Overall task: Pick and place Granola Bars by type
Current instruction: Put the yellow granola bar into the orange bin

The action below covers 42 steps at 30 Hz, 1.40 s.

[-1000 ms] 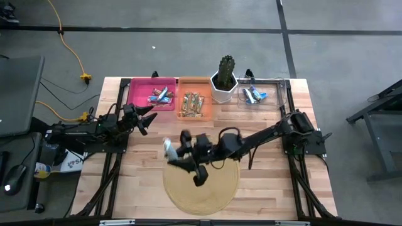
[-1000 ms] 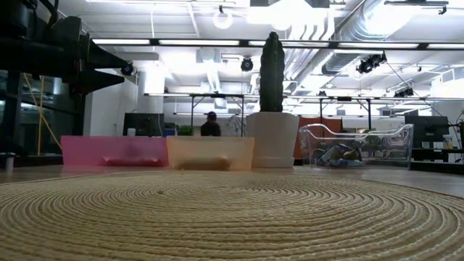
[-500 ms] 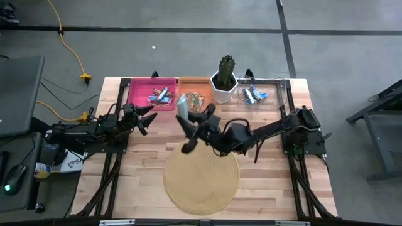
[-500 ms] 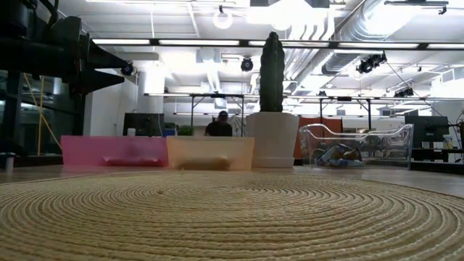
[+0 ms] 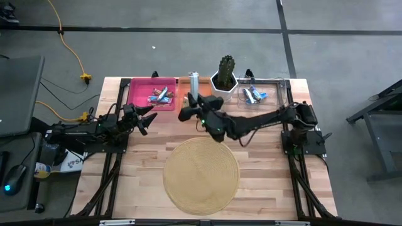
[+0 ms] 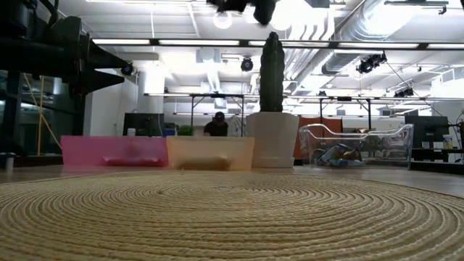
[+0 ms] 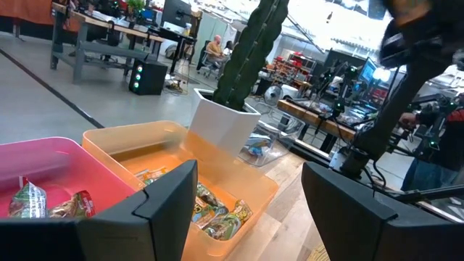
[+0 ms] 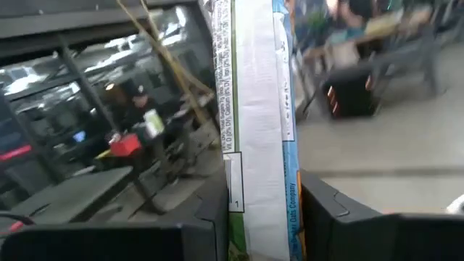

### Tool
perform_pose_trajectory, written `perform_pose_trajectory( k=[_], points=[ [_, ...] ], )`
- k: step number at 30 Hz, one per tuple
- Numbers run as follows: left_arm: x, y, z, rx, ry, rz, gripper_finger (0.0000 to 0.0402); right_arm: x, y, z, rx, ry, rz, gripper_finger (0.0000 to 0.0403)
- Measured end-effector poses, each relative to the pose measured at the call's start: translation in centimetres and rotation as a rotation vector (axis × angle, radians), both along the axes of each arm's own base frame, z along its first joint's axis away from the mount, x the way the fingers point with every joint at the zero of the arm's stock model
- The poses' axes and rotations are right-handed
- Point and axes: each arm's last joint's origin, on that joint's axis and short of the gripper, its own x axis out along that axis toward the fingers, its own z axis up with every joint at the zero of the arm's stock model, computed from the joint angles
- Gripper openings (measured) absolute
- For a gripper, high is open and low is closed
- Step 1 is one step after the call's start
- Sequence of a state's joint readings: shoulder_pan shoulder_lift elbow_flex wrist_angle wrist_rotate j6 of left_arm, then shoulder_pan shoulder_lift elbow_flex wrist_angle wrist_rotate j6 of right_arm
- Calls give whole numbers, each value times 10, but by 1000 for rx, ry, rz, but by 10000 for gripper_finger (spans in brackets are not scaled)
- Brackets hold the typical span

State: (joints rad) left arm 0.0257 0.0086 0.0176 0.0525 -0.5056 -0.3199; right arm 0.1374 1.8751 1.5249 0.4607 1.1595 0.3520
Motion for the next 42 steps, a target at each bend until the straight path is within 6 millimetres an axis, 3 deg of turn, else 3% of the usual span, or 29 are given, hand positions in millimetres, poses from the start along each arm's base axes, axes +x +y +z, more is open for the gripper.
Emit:
perform_pose_trajectory(
  k=[6, 11, 18, 31, 42],
  points=[
    [0, 0, 0, 0, 0, 0, 245, 6, -44, -29, 257, -28, 143, 98],
    [0, 0, 0, 0, 1, 0, 245, 4, -83, -48, 425, 44, 203, 98],
    [0, 0, 0, 0, 0, 0, 245, 2, -118, -68, 582, 63, 203, 98],
    [0, 0, 0, 0, 0, 0, 245, 10, -119, -130, 816, 152, 120, 98],
    [0, 0, 0, 0, 0, 0, 245, 6, -118, -139, 828, 212, 68, 99]
  ],
)
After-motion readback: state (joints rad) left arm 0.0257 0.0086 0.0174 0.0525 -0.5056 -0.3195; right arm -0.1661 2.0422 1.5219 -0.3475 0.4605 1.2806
